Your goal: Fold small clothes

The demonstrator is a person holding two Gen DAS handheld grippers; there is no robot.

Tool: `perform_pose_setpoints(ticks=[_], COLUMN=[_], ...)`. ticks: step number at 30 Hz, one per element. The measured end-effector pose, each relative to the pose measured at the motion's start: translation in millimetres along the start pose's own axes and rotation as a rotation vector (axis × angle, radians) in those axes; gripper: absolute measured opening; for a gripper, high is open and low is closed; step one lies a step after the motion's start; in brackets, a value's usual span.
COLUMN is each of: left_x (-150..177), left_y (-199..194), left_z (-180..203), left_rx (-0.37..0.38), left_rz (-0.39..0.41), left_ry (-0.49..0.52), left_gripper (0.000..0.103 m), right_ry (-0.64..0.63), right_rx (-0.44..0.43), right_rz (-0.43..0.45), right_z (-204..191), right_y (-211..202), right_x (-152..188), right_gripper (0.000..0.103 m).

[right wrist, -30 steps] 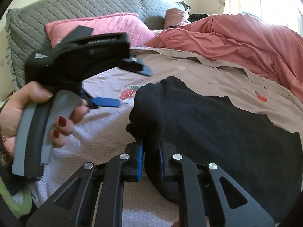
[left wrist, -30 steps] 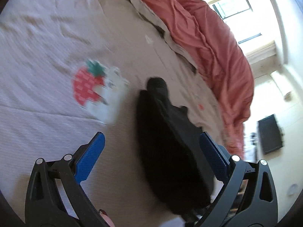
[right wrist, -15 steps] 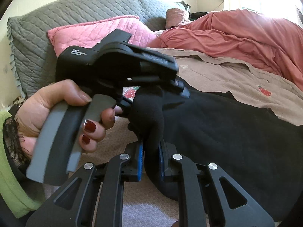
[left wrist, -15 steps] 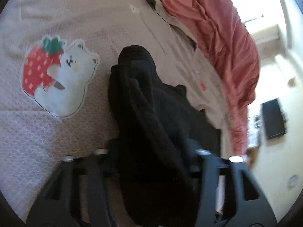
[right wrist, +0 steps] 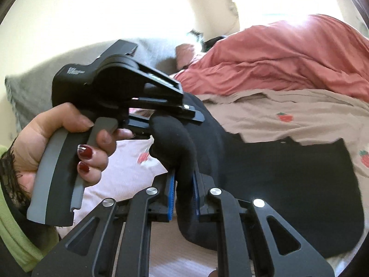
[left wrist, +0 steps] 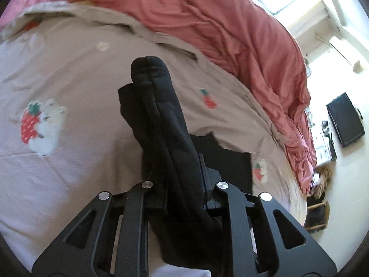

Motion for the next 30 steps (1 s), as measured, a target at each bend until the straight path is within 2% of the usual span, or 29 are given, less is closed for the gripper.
perform_pose_setpoints(ticks=[8, 14, 16, 18, 19, 21, 24, 26, 29, 30], left_x=[20, 43, 52, 63, 67, 70, 72, 72, 76, 77], left_y=[40, 93, 110, 122, 124, 119, 101, 86, 64, 62], left_z=[85, 118, 121, 124, 123, 119, 106, 92, 65, 60], left_rx=[0.021, 0.018, 0.035, 0.104, 0.141, 0.156, 0.119, 0.041, -0.135, -0.16], left_rz=[-0.051, -0.117, -0.141, -0.17, -0.17, -0.154, -0.081, -0.022, 0.074, 0.09], left_ry=[0.102, 0.135, 0.128, 0.099, 0.079, 0.076, 0.105, 0.154, 0.256, 0.268], left_gripper=[0.012, 0.015, 0.026, 0.054, 0.06, 0.062, 0.062, 0.061, 0.061, 0.061], right_ry=[0.111, 0.191, 0.242, 0.301, 0.329, 0.386, 0.439, 0.421, 0.406, 0.396], right_rx=[0.062, 0.116, 0.121, 0.128, 0.134, 0.143, 0.132, 0.152, 0.17, 0.186], right_rz=[0.075, 0.051, 0.018, -0.02, -0.037, -0.073, -0.107, -0.115, -0.126, -0.127], right_z=[68, 117, 133, 150, 157, 174, 184, 184, 184, 187], right_y=[-50, -63, -60, -57, -54, -50, -52, -55, -60, -63], right_x=[-9, 6, 18, 34, 42, 57, 74, 77, 80, 80], right_gripper=[0.011, 0.011, 0.011, 0.011, 0.011, 0.011, 0.014, 0.017, 0.019, 0.019])
Point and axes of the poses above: each gripper's, at about its wrist camera, not at the fingertips, and y roughly the way its jaws point, z to its right, x to its underside, the point moved 8 cm from there along y, roughly the way its jaws point, and after that the axes turned 5 degrees about x, right-handed, at the moved point
